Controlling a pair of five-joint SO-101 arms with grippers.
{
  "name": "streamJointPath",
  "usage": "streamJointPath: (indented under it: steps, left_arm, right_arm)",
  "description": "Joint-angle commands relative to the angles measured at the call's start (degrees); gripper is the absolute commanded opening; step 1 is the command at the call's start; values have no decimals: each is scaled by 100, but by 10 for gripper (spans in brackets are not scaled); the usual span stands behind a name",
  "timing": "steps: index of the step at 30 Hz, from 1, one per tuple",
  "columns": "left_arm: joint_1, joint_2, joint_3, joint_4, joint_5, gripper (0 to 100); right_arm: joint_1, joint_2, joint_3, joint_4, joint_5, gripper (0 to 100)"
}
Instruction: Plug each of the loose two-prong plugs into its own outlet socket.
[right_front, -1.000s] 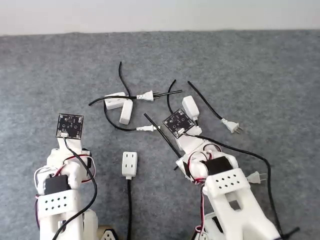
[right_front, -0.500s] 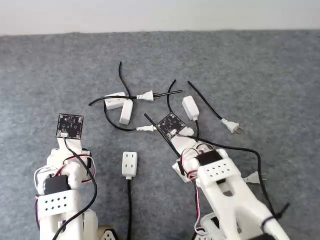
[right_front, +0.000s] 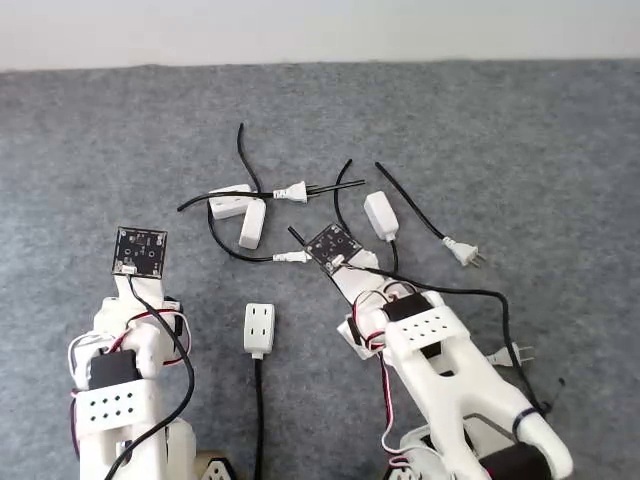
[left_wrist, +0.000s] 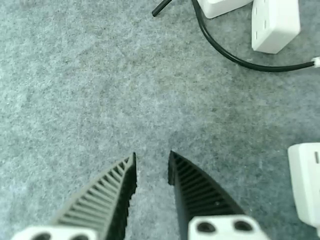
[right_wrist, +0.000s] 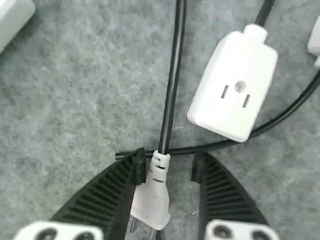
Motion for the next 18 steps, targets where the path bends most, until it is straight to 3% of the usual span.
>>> streamJointPath:
  steps: [1,3,10,18]
  left_arm:
    - [-35,-97,-22,-114,26,102]
    - [-35,-97,-22,-114,26,102]
    - [-35,-97,-22,-114,26,102]
    - [-35,-97,-22,-114,18,102]
  right_arm:
    - [75,-13,-255,-66,-26,43]
    - [242,-13,-255,57,-26,5]
    - [1051,-84,-273,268,-26,8]
    - [2888,-1393,-229,426,114,8]
